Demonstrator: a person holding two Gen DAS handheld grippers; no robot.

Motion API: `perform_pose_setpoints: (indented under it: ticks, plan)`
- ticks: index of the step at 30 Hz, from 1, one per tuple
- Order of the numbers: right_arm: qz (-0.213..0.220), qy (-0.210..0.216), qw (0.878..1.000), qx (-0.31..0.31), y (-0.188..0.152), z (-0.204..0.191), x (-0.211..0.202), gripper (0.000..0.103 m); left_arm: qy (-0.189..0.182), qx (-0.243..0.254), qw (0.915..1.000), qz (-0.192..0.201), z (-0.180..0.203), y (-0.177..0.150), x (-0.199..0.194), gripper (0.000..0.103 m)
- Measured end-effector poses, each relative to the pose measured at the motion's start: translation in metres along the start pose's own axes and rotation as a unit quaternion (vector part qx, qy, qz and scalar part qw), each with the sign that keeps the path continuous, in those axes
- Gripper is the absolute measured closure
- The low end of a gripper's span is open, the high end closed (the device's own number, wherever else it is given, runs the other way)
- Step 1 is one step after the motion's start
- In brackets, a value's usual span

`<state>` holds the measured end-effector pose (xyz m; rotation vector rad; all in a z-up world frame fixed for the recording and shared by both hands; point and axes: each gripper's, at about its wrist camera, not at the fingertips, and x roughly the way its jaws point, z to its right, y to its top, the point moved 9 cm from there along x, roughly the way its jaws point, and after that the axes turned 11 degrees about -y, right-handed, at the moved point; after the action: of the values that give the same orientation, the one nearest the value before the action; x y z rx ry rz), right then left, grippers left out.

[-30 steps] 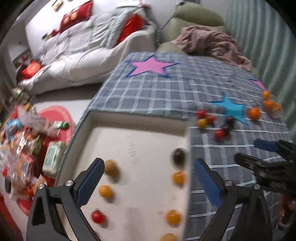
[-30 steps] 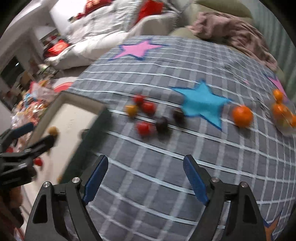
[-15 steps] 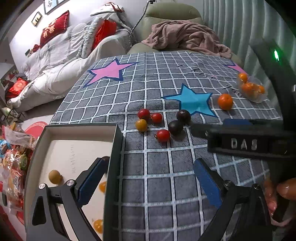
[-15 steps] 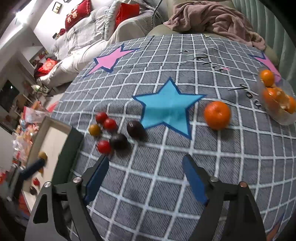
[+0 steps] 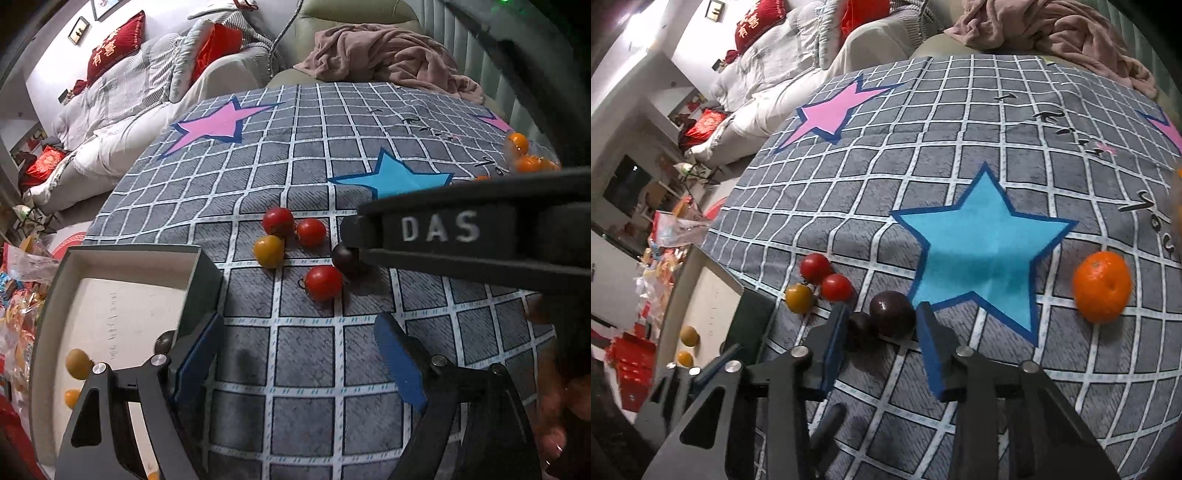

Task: Organize fruits
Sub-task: 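Grasp a dark plum with the right tool while the left grasps a red cherry tomato, then carry the plum and the red tomato over the white tray and open both tools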

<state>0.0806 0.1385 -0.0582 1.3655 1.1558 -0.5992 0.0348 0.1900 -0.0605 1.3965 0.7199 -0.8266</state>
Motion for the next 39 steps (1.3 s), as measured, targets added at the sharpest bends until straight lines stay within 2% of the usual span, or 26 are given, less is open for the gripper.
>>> perform_pose_setpoints:
  ticks: [3, 4, 5, 7, 10, 12, 13, 15, 19, 20, 21, 23, 28, 39]
  plan:
    - [0.001, 0.032, 0.999, 0.018, -0.001, 0.006, -0.001, 0.067, -0.004, -0.005, 1.0000, -0.002, 0.002, 0.001, 0.007, 0.018]
    - [0.002, 0.038, 0.999, 0.022, -0.001, 0.008, -0.002, 0.075, -0.007, -0.007, 0.9999, -0.004, 0.002, 0.001, 0.009, 0.018]
    - [0.002, 0.038, 0.999, 0.025, -0.001, 0.011, -0.002, 0.077, -0.010, -0.010, 0.9999, -0.001, 0.002, 0.002, 0.011, 0.018]
    - [-0.002, 0.052, 0.998, 0.026, -0.002, 0.013, -0.003, 0.077, -0.015, -0.014, 0.9998, 0.002, 0.003, 0.005, 0.013, 0.018]
    - [0.002, 0.037, 0.999, -0.008, -0.004, 0.009, -0.004, 0.070, -0.020, -0.013, 0.9997, 0.008, 0.006, 0.010, 0.017, 0.018]
    - [-0.002, 0.035, 0.999, -0.017, -0.005, 0.003, 0.000, 0.070, -0.033, -0.012, 0.9993, 0.015, 0.010, 0.013, 0.018, 0.033]
    - [-0.005, 0.040, 0.999, -0.011, -0.005, 0.003, 0.002, 0.071, -0.039, -0.010, 0.9990, 0.016, 0.013, 0.014, 0.019, 0.037]
    - [-0.010, 0.052, 0.999, 0.002, -0.003, 0.003, 0.003, 0.075, -0.049, -0.011, 0.9986, 0.016, 0.016, 0.015, 0.018, 0.054]
    - [0.010, 0.059, 0.998, 0.008, -0.006, 0.008, -0.009, 0.075, -0.050, 0.002, 0.9985, 0.020, 0.019, 0.016, 0.018, 0.060]
    - [0.013, 0.070, 0.997, 0.018, -0.007, 0.011, -0.013, 0.075, -0.049, 0.003, 0.9986, 0.021, 0.019, 0.016, 0.017, 0.064]
    - [0.015, 0.075, 0.997, 0.025, -0.007, 0.014, -0.016, 0.075, -0.050, 0.002, 0.9985, 0.022, 0.020, 0.015, 0.016, 0.073]
    - [0.021, 0.082, 0.996, 0.035, -0.010, 0.022, -0.023, 0.075, -0.051, -0.003, 0.9985, 0.021, 0.017, 0.014, 0.014, 0.082]
    - [0.029, 0.088, 0.994, 0.051, -0.020, 0.036, -0.036, 0.075, -0.057, -0.019, 0.9980, 0.018, 0.009, 0.011, 0.012, 0.082]
    - [0.027, 0.090, 0.993, 0.066, -0.038, 0.053, -0.041, 0.075, -0.044, -0.015, 0.9986, 0.024, 0.010, 0.015, 0.016, 0.081]
